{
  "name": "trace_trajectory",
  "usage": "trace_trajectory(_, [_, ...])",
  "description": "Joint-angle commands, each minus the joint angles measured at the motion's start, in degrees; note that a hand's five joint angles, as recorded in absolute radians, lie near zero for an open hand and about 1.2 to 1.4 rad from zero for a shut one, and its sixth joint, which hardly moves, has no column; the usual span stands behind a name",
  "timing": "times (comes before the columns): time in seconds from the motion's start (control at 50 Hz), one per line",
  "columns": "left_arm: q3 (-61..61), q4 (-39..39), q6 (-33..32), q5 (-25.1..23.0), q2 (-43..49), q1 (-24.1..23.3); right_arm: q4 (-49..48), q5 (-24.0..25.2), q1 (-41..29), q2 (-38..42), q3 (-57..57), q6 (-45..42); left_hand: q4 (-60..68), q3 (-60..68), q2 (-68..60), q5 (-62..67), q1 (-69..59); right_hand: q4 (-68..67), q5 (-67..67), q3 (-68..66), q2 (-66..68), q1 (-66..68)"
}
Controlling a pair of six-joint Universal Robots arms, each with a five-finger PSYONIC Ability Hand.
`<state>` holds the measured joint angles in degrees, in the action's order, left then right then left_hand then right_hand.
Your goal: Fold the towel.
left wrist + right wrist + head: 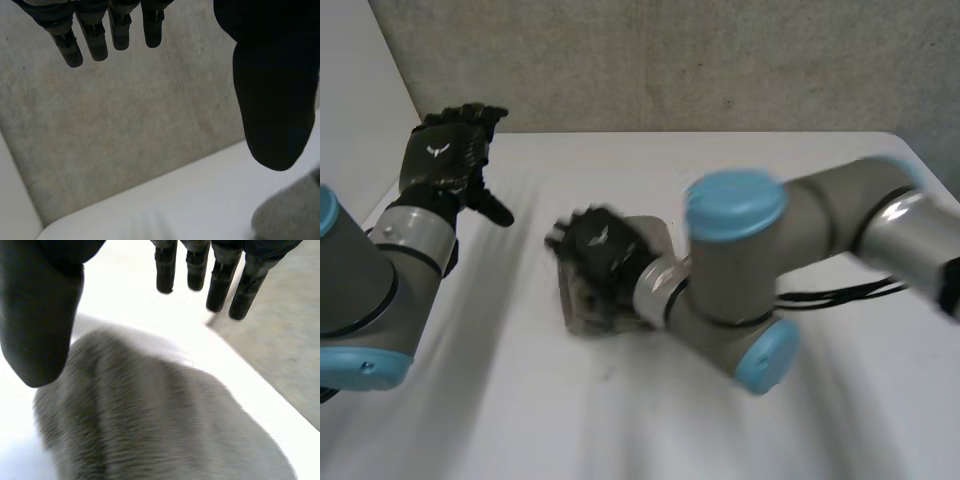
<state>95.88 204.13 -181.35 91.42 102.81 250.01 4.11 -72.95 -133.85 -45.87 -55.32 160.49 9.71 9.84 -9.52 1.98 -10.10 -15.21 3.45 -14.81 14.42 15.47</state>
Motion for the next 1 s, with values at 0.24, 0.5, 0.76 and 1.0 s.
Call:
trace_trajectory(0.24, [-8.95, -6.99, 9.88, -0.28, 20.57, -8.93, -5.52, -0.7, 11.42, -1.79, -9.82, 18.11, 2.36, 2.23, -2.55, 0.08, -1.97, 5.21, -3.45, 4.81, -4.42, -5.47])
trace_trajectory(0.5, [-10.01, -10.86, 9.0, -0.19, 22.43, -9.02, -1.92, -6.76, 10.71, 1.51, -3.84, 10.55, 2.02, 1.89, -2.21, -0.25, -1.63, 5.21, -3.45, 4.81, -4.42, -5.47])
trace_trajectory(0.76, [-21.7, -22.99, 5.39, 0.42, -0.33, -7.96, 0.71, -21.42, 12.81, -24.33, -3.92, 10.73, 1.51, 1.39, -1.71, -0.76, -1.13, 5.21, -3.45, 4.81, -4.42, -5.47])
trace_trajectory(1.0, [-31.8, -42.22, 6.27, 4.38, -7.19, -3.57, 10.57, -26.19, 21.0, -30.77, -6.91, 10.81, 9.59, 9.46, -9.78, 7.32, -9.2, 5.21, -3.45, 4.81, -4.42, -5.47])
